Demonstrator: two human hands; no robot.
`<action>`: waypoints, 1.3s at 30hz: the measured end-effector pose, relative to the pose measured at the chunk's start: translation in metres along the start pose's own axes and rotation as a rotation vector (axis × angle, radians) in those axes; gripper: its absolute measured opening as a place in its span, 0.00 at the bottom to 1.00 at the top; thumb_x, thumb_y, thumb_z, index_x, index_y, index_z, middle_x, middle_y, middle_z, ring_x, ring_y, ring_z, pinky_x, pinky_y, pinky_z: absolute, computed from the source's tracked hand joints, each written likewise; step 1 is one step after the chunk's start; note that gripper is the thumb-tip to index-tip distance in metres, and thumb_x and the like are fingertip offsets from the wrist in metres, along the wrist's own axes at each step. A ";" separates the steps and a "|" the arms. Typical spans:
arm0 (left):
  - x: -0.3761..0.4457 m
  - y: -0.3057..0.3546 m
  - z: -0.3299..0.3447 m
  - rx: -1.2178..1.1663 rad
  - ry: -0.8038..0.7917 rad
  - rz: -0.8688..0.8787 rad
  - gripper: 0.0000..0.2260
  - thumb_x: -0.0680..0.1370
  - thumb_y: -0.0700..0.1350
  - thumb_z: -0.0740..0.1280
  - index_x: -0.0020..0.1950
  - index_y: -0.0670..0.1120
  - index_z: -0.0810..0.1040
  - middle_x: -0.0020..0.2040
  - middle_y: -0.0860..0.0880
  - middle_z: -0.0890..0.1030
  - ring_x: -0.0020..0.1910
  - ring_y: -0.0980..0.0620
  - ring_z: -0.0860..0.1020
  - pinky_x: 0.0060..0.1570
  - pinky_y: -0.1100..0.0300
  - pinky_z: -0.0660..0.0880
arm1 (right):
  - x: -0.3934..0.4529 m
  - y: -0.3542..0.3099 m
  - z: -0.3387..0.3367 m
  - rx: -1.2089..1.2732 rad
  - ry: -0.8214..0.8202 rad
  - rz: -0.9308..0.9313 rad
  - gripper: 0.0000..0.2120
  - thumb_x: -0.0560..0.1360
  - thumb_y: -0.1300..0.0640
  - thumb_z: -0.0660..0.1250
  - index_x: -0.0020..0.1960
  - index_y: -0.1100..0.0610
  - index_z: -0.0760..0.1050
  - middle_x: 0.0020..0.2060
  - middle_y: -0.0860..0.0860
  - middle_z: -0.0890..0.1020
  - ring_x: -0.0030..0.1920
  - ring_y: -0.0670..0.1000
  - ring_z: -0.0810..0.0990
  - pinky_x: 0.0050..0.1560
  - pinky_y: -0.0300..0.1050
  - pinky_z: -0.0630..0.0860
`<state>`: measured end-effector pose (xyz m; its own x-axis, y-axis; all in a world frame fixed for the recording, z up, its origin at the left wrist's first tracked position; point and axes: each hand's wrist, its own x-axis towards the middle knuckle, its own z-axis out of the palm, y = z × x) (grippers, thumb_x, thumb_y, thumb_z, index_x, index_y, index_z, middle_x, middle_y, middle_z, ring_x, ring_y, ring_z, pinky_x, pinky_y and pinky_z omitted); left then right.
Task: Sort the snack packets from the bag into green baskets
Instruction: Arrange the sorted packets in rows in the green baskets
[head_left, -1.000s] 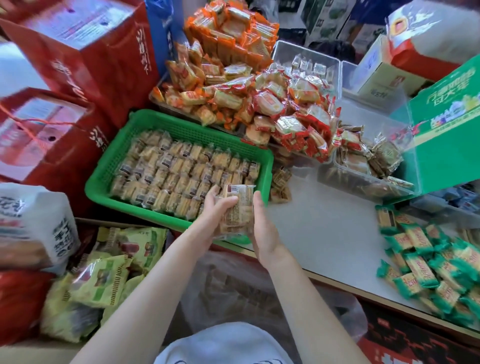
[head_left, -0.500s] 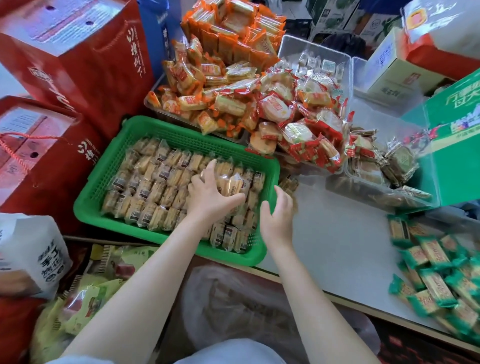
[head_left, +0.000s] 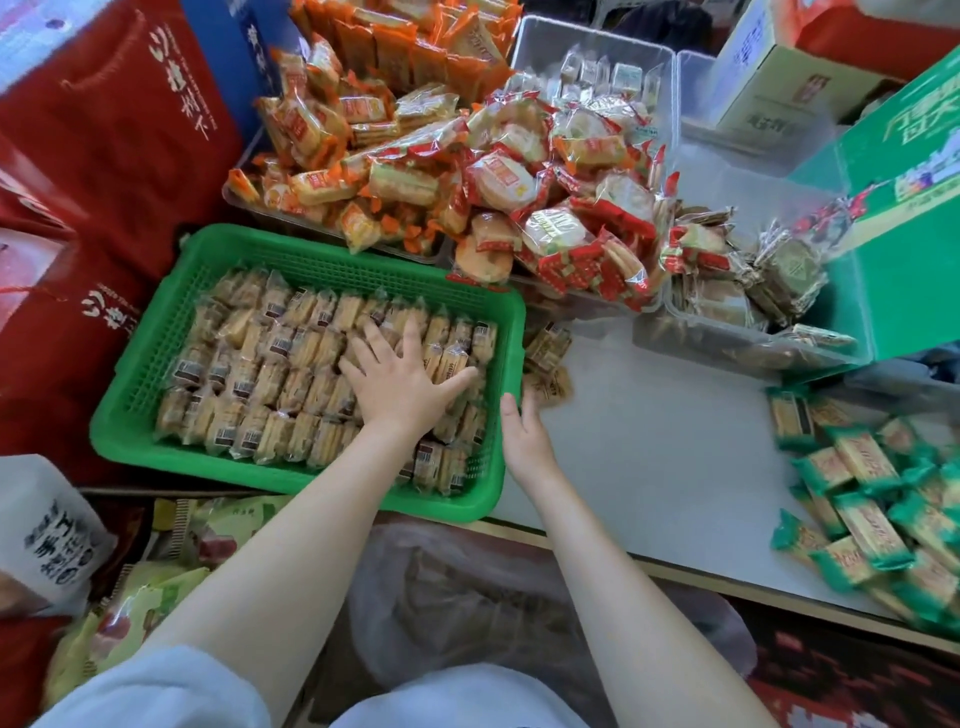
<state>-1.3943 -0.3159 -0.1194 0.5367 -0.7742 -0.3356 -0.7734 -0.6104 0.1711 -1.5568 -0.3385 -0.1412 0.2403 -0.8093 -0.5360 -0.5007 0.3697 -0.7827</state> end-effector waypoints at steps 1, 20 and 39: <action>-0.003 0.001 0.000 0.046 0.069 0.034 0.44 0.75 0.76 0.47 0.82 0.51 0.42 0.81 0.35 0.42 0.79 0.33 0.43 0.75 0.34 0.46 | 0.000 0.004 -0.006 0.005 0.024 -0.014 0.28 0.86 0.44 0.50 0.82 0.52 0.48 0.81 0.50 0.55 0.80 0.53 0.56 0.76 0.47 0.55; -0.046 0.070 0.073 -0.402 0.071 0.405 0.24 0.85 0.48 0.53 0.81 0.55 0.56 0.80 0.66 0.46 0.50 0.53 0.78 0.30 0.60 0.64 | 0.113 0.018 -0.083 -0.615 -0.025 -0.297 0.39 0.73 0.47 0.75 0.78 0.36 0.58 0.81 0.53 0.45 0.78 0.64 0.52 0.75 0.59 0.61; -0.045 0.071 0.069 -0.566 0.048 0.370 0.22 0.86 0.46 0.55 0.81 0.55 0.59 0.80 0.67 0.52 0.56 0.66 0.75 0.36 0.47 0.77 | 0.095 0.048 -0.081 -0.672 0.108 -0.402 0.26 0.77 0.39 0.68 0.73 0.43 0.71 0.80 0.54 0.57 0.81 0.57 0.49 0.77 0.59 0.44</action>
<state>-1.4967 -0.3127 -0.1556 0.2953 -0.9475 -0.1228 -0.6202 -0.2879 0.7297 -1.6248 -0.4345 -0.2038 0.4444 -0.8751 -0.1914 -0.7958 -0.2876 -0.5329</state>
